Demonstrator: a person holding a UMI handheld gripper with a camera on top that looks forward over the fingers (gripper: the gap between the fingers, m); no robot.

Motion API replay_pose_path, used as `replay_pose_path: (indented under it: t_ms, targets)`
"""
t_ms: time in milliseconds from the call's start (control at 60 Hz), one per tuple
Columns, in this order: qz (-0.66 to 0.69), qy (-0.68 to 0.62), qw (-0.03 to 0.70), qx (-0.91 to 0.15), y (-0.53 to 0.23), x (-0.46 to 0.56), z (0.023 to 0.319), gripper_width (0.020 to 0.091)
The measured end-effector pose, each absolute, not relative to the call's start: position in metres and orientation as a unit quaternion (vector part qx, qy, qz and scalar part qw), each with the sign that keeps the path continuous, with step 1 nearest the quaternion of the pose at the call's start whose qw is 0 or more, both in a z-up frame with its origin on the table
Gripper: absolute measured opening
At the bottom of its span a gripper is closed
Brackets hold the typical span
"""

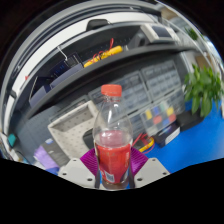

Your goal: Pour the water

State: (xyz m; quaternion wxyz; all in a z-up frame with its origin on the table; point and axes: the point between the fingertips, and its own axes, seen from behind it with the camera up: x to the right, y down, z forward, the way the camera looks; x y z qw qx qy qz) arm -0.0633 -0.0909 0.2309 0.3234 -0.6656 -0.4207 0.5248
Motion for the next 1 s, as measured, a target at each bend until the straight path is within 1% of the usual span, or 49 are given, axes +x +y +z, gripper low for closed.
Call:
replay_pose_path:
  t_ms: [50,117,200,367,517,550,567,583,600,617,633,700,833,917,933,950,967,1000]
  targets:
    - [0.504,-0.423,0.367,-0.657,-0.066,-0.065,0.231,0.0394]
    - [0.486,-0.426,0.407,-0.645,-0.041,-0.065,0.222,0.0394]
    - [0.458,-0.44,0.434,-0.639,-0.017,-0.068,0.198,0.0392]
    - [0.404,-0.485,0.45,-0.631,0.005,-0.072,0.141,0.0392]
    - [0.386,-0.497,0.456,-0.629,0.015,-0.071,0.104,0.0391]
    - [0.378,-0.503,0.453,-0.631,0.016,-0.07,0.093,0.0407]
    - [0.374,-0.508,0.45,-0.633,0.016,-0.069,0.086,0.0482]
    - [0.388,-0.502,0.461,-0.621,0.014,-0.072,0.092,0.0434]
    - [0.393,-0.501,0.466,-0.615,0.013,-0.073,0.091,0.0421]
    - [0.395,-0.502,0.465,-0.613,0.011,-0.073,0.089,0.0468]
    - [0.401,-0.501,0.466,-0.608,0.011,-0.074,0.088,0.0428]
    - [0.404,-0.502,0.472,-0.602,0.009,-0.068,0.091,0.042]
    - [0.409,-0.505,0.469,-0.598,0.009,-0.064,0.09,0.0475]
    - [0.405,-0.51,0.46,-0.604,0.008,-0.061,0.09,0.0525]
    - [0.402,-0.513,0.455,-0.606,0.008,-0.06,0.087,0.0546]
    - [0.396,-0.517,0.451,-0.61,0.008,-0.059,0.085,0.0585]
    - [0.392,-0.522,0.448,-0.611,0.008,-0.062,0.08,0.0648]
    - [0.38,-0.531,0.443,-0.614,0.009,-0.059,0.074,0.0694]
